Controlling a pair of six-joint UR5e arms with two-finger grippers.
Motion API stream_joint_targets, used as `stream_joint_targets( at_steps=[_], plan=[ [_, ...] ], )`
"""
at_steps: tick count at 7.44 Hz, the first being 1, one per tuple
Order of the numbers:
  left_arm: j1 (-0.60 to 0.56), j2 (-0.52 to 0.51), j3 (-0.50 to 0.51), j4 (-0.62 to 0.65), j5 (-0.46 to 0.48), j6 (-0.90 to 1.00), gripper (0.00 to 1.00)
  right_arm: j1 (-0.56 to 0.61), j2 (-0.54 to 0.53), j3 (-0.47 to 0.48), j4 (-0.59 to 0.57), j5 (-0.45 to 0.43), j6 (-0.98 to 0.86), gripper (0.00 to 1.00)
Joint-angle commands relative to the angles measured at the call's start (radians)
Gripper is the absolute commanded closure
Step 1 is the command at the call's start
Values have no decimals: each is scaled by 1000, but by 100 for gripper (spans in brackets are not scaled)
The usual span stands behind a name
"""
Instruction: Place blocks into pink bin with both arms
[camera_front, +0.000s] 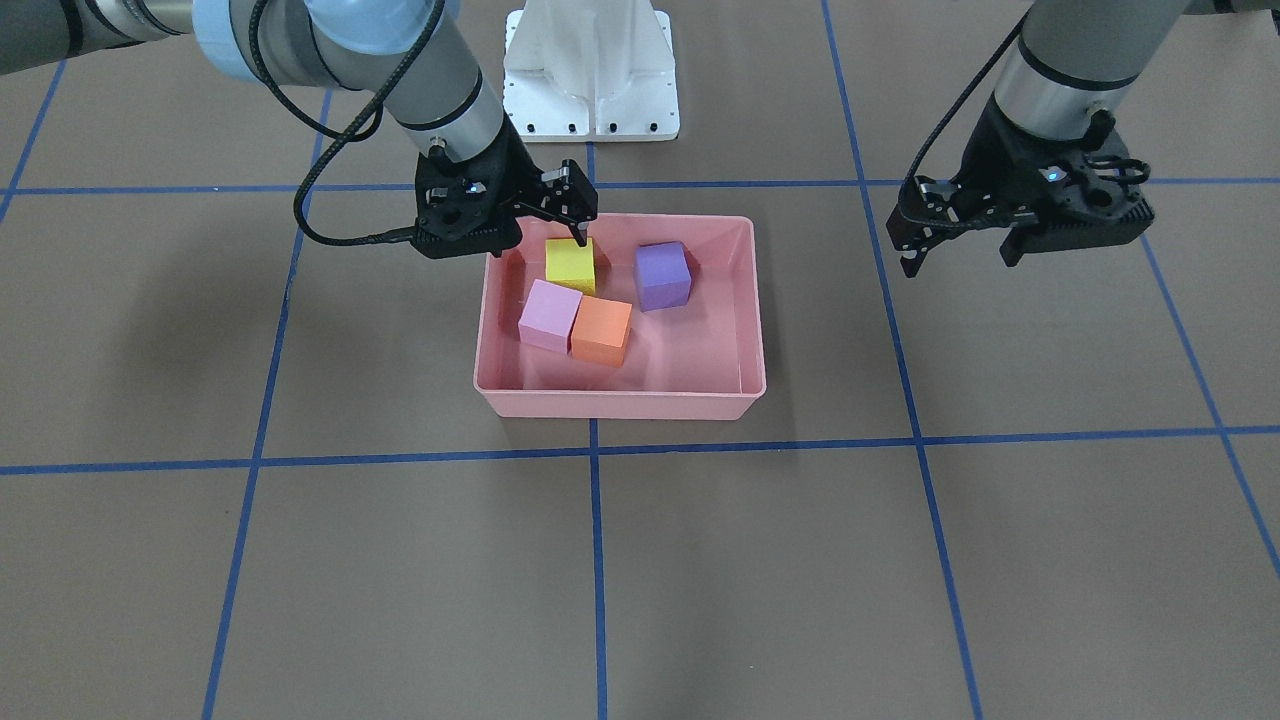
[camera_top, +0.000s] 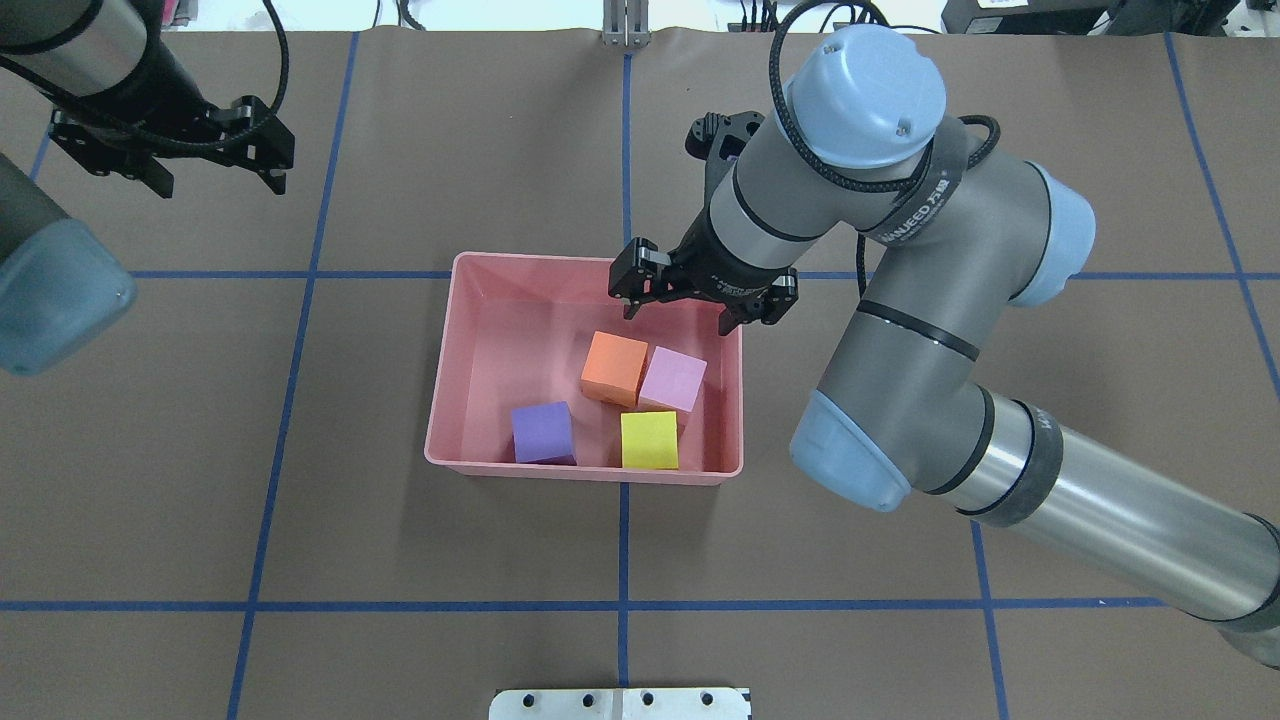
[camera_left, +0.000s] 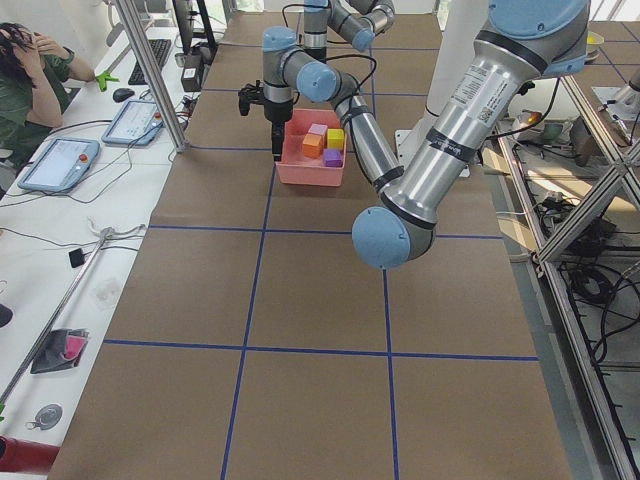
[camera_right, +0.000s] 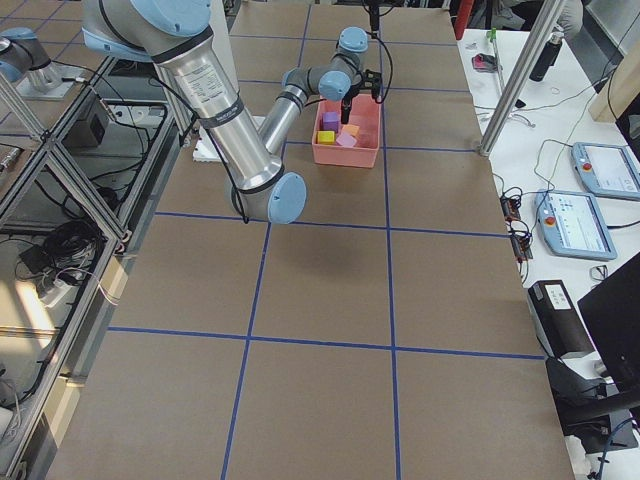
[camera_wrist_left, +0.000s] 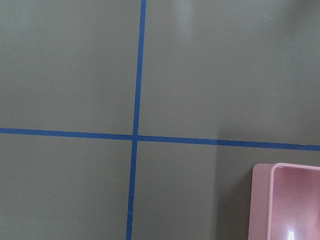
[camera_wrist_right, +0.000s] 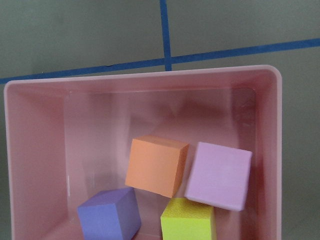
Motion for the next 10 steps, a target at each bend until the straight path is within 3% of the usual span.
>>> stream_joint_targets(
  at_steps=[1, 2, 3, 5, 6, 7, 8, 9, 10],
  plan=[
    [-99, 84, -23, 2, -21, 196, 0, 85, -23, 65, -92, 16, -13, 0],
    [-174, 172, -30, -5, -21, 379, 0, 135, -67, 119, -174, 24, -34, 0],
    [-256, 199, -6, -1, -26, 583, 0, 192, -150, 174, -198, 34, -154, 0],
    [-353, 262, 65, -8, -73, 761, 0, 324, -378, 231, -198, 97, -483, 0],
    [-374, 297, 62, -25, -72, 870, 0, 425, -520, 250, -198, 105, -754, 0],
    [-394, 337, 56, -28, -73, 881, 0, 544, -634, 230, -191, 132, -983, 0],
    [-393, 387, 59, -30, -66, 887, 0, 674, -681, 168, -189, 207, -1140, 0],
    [-390, 470, 78, -101, -70, 891, 0, 770, -702, 68, -187, 253, -1204, 0],
    [-405, 478, 101, -173, -88, 894, 0, 801, -697, 5, -166, 261, -1192, 0]
  ],
)
